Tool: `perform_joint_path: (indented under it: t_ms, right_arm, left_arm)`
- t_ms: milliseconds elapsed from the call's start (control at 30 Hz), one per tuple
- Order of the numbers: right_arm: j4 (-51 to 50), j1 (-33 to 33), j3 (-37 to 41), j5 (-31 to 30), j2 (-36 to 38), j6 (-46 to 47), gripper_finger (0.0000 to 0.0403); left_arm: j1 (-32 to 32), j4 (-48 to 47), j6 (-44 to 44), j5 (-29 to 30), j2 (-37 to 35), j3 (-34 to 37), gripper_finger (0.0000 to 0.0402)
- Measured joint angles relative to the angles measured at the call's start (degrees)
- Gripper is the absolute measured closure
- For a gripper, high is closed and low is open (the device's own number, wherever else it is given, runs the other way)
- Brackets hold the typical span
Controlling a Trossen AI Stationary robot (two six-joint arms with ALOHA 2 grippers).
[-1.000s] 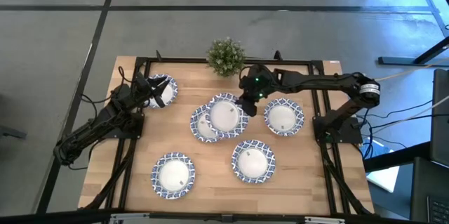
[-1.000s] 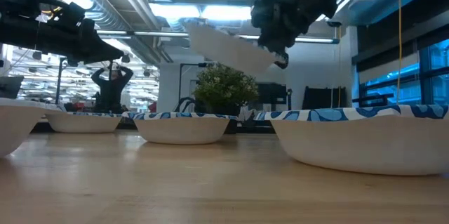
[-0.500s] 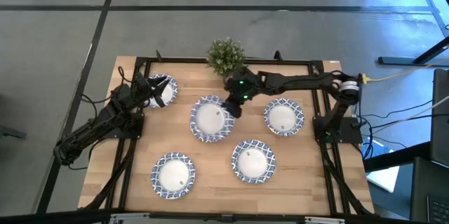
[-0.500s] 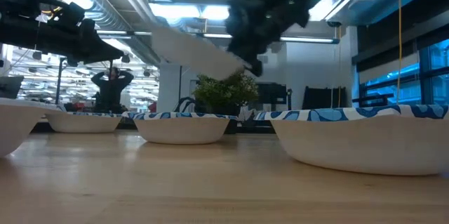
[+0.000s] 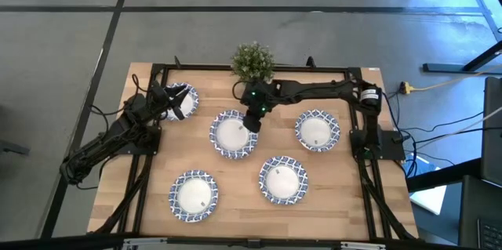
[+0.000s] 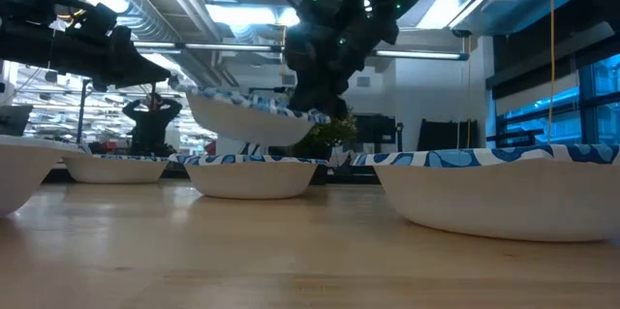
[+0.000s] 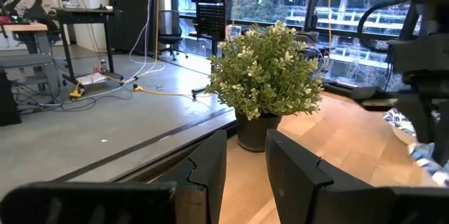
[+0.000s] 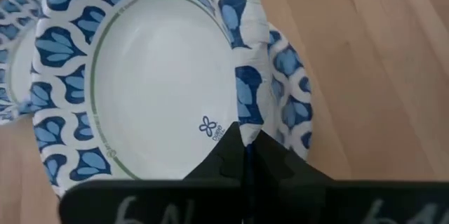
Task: Nest bowls inside each other
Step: Stack the white bowl on the white bowl
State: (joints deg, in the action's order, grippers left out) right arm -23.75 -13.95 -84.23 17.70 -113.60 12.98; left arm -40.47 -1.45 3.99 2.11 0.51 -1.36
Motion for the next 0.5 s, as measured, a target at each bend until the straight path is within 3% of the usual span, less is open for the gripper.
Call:
perform_joint_path:
  t_ms: [500]
  right_arm:
    - [-0.7,-0.3,0.1,0.3,-1.2,1.6,0.0386]
  left_arm:
    - [0.0,0.0,0.1,0.0,0.0,0.0,0.0306]
